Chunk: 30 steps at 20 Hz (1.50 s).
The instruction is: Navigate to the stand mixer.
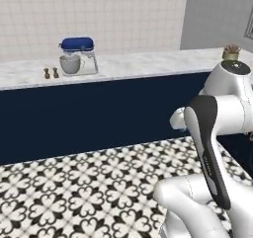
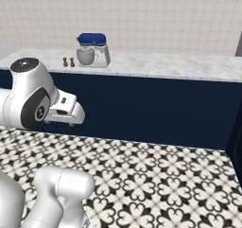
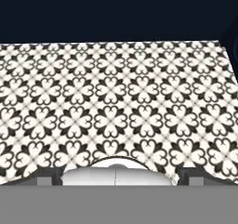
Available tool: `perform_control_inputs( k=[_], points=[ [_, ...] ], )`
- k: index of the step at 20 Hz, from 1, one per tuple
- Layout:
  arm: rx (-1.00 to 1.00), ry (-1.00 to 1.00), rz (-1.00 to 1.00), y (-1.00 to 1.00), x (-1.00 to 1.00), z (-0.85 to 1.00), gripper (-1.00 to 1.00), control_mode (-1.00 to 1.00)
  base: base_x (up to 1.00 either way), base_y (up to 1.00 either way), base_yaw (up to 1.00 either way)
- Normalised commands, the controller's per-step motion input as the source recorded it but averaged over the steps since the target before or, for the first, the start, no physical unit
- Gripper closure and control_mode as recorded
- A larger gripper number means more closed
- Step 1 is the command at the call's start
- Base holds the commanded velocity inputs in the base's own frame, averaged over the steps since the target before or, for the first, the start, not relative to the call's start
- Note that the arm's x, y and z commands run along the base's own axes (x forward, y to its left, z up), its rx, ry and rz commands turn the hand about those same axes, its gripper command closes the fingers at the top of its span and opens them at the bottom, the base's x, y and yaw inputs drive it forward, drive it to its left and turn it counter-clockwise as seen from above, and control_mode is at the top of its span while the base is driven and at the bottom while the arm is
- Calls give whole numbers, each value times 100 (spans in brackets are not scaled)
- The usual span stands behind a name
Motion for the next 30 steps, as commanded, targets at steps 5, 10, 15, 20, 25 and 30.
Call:
perform_control_inputs(
  k=[5, 10, 15, 20, 25, 30],
  points=[
    [0, 0, 0, 0, 0, 0, -100, 100, 100, 78, 2],
    [0, 0, 0, 0, 0, 0, -100, 100, 100, 6, 0],
    [0, 0, 0, 0, 0, 0, -100, 100, 100, 47, 0],
    [0, 0, 0, 0, 0, 0, -100, 100, 100, 91, 0],
    [0, 0, 0, 0, 0, 0, -100, 100, 100, 31, 0],
    [0, 0, 0, 0, 0, 0, -100, 100, 100, 0, 0]
  ],
)
